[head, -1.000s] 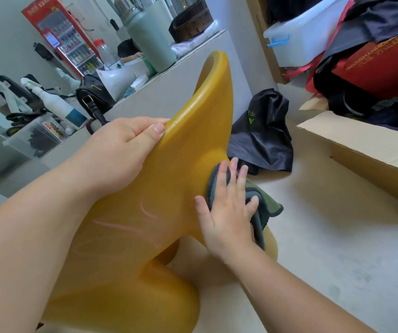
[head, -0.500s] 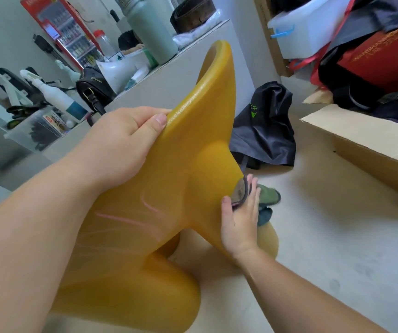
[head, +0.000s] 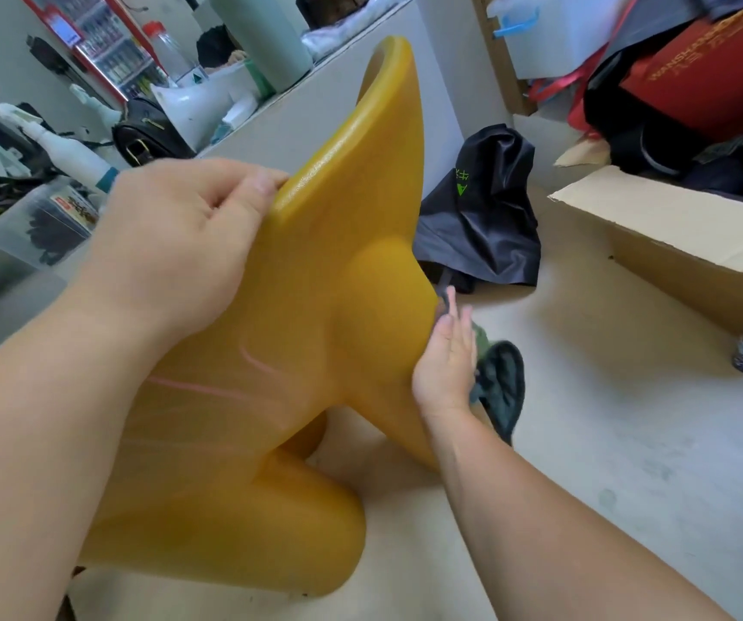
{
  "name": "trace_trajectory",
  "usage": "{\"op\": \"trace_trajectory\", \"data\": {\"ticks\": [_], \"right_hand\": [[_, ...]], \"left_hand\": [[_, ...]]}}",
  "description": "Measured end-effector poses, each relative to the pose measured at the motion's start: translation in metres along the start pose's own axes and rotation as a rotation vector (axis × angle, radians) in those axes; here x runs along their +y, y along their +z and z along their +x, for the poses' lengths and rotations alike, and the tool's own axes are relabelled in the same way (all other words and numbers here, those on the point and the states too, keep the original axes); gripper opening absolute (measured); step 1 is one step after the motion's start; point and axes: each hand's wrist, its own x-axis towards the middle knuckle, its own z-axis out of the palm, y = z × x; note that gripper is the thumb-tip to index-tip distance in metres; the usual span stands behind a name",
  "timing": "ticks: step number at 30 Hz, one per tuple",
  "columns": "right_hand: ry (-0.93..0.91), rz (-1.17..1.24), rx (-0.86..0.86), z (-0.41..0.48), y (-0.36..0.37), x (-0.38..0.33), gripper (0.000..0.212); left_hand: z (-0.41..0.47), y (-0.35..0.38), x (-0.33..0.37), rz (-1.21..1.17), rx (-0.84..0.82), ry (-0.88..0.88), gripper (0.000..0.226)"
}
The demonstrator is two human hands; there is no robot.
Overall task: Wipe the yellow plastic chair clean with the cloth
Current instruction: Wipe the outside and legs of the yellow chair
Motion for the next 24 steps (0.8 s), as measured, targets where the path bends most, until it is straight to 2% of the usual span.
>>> {"op": "trace_trajectory", "data": {"ticks": [2,4,7,10,13,15,18,20,22,24], "right_hand": [[0.183,-0.083,-0.113,0.007,-0.010,0.031,0.050],[0.199,-0.167,-0.148,0.003,-0.015,0.047,0.056],[-0.069,-0.162,-0.103,-0.028,-0.004,0.009,0.060],[-0.400,0.009,-0.149,-0.063,0.011,-0.052,0.052],[-0.554,0.072,-0.125,-0.031,0.003,-0.051,0.047],[-0.395,0.014,-0.120,0.014,-0.005,-0.023,0.045],[0.167,-0.043,-0.185,0.045,-0.013,0.035,0.050],[0.395,-0.021,-0.159,0.037,-0.021,0.060,0.051],[0.437,0.000,-0.157,0.024,-0.026,0.062,0.053],[0.386,0.035,-0.148,0.015,-0.023,0.047,0.053]], "left_hand": [[0.001,-0.002,0.000,-0.023,-0.050,-0.052,0.028],[-0.001,0.000,0.004,0.053,-0.105,-0.023,0.033],[-0.002,0.003,0.007,0.144,-0.110,0.065,0.040],[-0.001,0.009,0.006,0.218,-0.073,0.067,0.044],[-0.006,0.020,0.011,0.276,-0.016,0.017,0.047],[-0.009,0.029,0.018,0.285,0.011,0.036,0.048],[-0.008,0.032,0.024,0.257,0.010,0.045,0.051],[-0.007,0.033,0.023,0.284,-0.006,0.049,0.053],[-0.007,0.037,0.021,0.323,-0.005,0.063,0.055],[-0.007,0.043,0.020,0.349,0.009,0.080,0.054]]}}
